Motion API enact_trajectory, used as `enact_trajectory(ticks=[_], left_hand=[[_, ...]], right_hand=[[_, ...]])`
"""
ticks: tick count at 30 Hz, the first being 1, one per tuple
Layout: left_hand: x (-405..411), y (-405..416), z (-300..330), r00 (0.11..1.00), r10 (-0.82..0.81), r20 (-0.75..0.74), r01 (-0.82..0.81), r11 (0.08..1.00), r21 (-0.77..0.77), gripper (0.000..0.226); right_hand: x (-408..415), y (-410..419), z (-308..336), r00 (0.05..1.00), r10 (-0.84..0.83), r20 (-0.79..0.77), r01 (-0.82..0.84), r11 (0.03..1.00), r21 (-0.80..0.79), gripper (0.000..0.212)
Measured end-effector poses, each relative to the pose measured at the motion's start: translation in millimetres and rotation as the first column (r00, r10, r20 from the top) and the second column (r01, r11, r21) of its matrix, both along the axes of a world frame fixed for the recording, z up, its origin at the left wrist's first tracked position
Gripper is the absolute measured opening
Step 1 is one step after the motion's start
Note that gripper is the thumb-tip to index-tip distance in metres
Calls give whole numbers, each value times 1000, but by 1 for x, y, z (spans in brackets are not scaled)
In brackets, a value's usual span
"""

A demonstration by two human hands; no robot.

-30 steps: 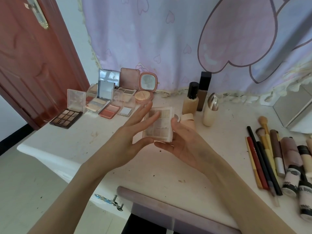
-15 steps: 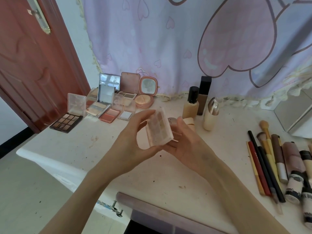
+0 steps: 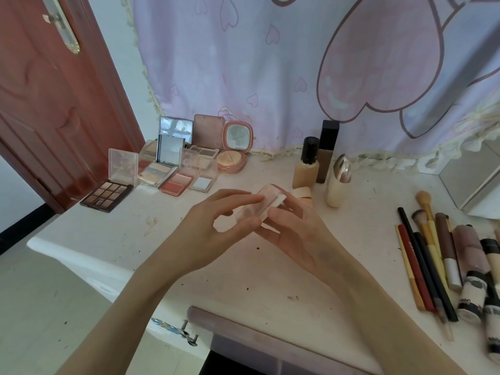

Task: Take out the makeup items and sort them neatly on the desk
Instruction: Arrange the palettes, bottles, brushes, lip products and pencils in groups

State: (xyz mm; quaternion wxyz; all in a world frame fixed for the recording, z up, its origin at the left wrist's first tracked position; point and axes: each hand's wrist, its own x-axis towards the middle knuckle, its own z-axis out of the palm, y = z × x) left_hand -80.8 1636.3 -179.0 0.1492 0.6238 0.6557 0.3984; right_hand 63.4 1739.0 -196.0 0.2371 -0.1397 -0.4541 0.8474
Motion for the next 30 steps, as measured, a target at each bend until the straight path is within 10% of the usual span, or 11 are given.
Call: enact_trajectory(ticks=[15,30], left_hand=[[-10,-11,-7,999,-35,13,35,999,-16,33],[-60,-19,6,983,-77,168,96,989,-110,32]], right_hand=[[0,-7,-3,996,-62,65,52,988,147,63],[-25,-10,-6,987,104,122,-101,994,-29,71]])
